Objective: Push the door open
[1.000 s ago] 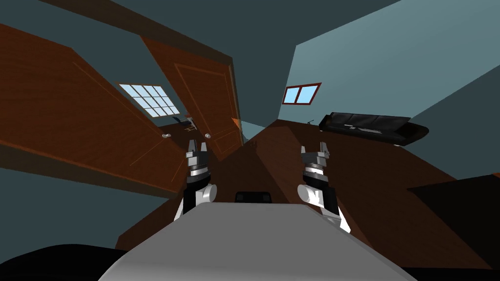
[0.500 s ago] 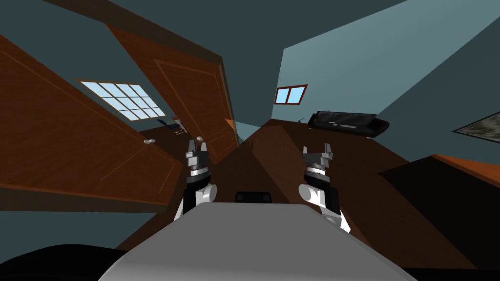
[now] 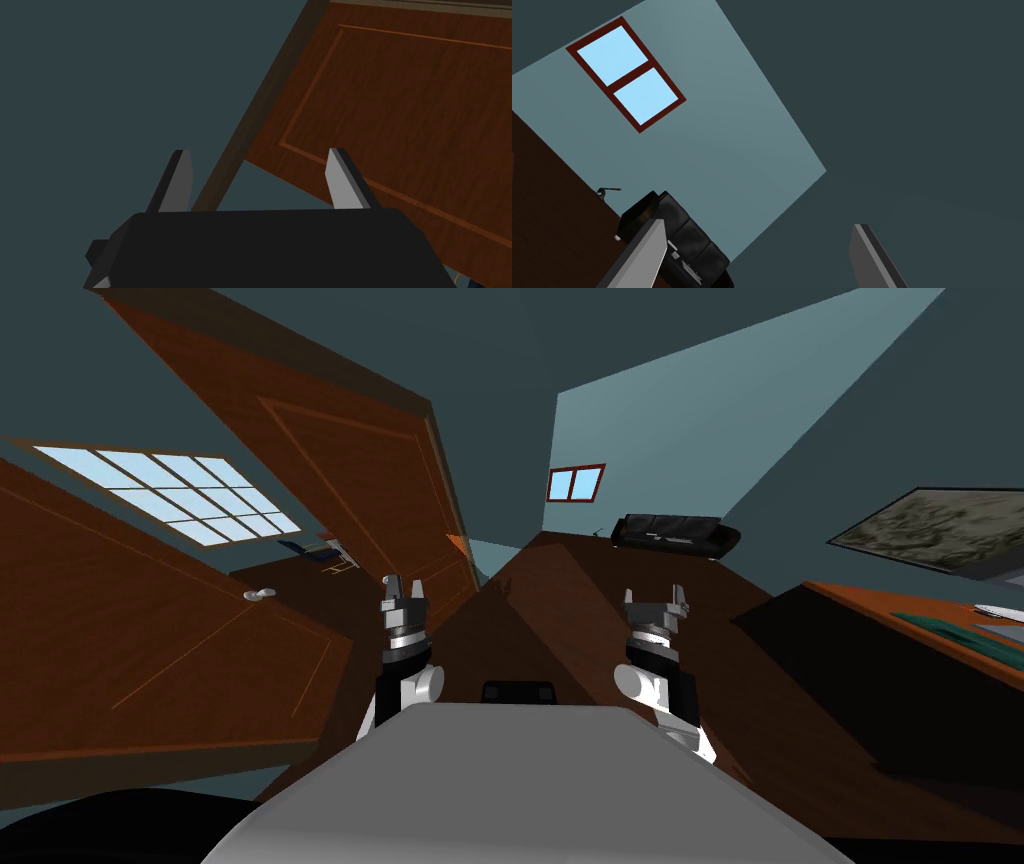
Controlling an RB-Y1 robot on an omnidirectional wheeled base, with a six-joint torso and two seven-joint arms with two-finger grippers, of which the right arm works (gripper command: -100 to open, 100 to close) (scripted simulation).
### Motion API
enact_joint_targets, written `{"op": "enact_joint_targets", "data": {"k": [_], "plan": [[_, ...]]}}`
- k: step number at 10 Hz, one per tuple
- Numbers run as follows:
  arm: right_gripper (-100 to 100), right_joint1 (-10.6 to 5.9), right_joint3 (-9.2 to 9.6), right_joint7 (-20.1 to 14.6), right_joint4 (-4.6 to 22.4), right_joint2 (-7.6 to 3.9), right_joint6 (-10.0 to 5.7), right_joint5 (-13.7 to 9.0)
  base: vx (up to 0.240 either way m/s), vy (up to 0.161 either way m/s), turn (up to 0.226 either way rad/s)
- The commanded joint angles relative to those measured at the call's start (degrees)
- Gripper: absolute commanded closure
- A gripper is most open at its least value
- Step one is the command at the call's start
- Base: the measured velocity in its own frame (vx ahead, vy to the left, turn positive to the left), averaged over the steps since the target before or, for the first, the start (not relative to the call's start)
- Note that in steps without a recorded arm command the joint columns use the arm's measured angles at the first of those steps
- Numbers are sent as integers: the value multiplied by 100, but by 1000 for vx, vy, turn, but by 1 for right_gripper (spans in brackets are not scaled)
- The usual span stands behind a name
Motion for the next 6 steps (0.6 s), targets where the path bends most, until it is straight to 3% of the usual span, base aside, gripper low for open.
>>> {"op": "enact_joint_targets", "data": {"k": [1, 6], "plan": [[-100, -28, -48, -41, 40, -4, -8, -170, 16, 13, -187], [-100, -123, -201, -183, 209, -27, -63, -730, 15, 14, -201]]}}
